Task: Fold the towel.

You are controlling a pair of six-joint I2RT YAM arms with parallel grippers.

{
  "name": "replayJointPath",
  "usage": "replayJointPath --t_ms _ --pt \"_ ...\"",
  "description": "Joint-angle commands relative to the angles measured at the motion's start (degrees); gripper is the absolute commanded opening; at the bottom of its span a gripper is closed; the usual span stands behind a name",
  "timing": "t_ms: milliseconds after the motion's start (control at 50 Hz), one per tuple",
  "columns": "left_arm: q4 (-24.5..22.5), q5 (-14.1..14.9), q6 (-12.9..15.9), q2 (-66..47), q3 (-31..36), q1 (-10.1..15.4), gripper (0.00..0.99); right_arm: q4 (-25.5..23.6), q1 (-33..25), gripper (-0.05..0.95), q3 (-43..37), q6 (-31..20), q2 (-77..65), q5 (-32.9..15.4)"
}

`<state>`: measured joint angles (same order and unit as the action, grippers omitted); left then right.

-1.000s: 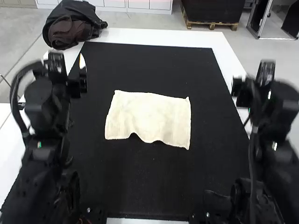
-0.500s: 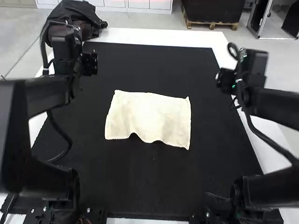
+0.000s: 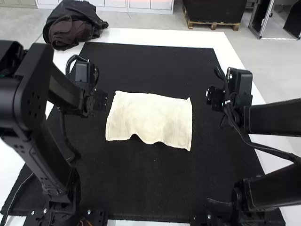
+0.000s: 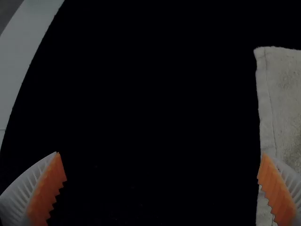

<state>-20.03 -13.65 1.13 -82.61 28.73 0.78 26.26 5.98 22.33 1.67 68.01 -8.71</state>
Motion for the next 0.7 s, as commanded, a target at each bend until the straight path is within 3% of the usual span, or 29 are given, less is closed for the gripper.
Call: replayJointPath --t_ms 0,140,220,300,500,680 --pt "-1.15 -0.59 -3.06 -1.68 0.45 0.45 0.959 0.46 0.17 0.90 1.49 -2.20 1.16 -0.25" --pt "-3.35 0.73 -0.42 -3.44 1.24 0.45 0.959 -3.15 1.32 0.91 5.53 -3.43 6.00 0.62" --pt "-1.59 4.60 -0.33 -4.23 2.91 0.19 0.959 -3.67 1.40 0.90 6.85 -3.43 7.75 2.21" --pt "2.45 9.26 -0.42 -5.63 5.72 0.02 0.961 -5.61 1.49 0.90 9.40 -3.17 9.86 4.67" --pt "14.67 16.29 -0.42 -10.29 15.39 -0.07 0.959 -7.80 0.79 0.90 13.88 -2.02 15.40 10.29" --pt "21.53 17.43 -0.33 -15.74 22.86 -0.07 0.957 -9.74 0.79 0.90 17.93 -2.99 21.82 11.26"
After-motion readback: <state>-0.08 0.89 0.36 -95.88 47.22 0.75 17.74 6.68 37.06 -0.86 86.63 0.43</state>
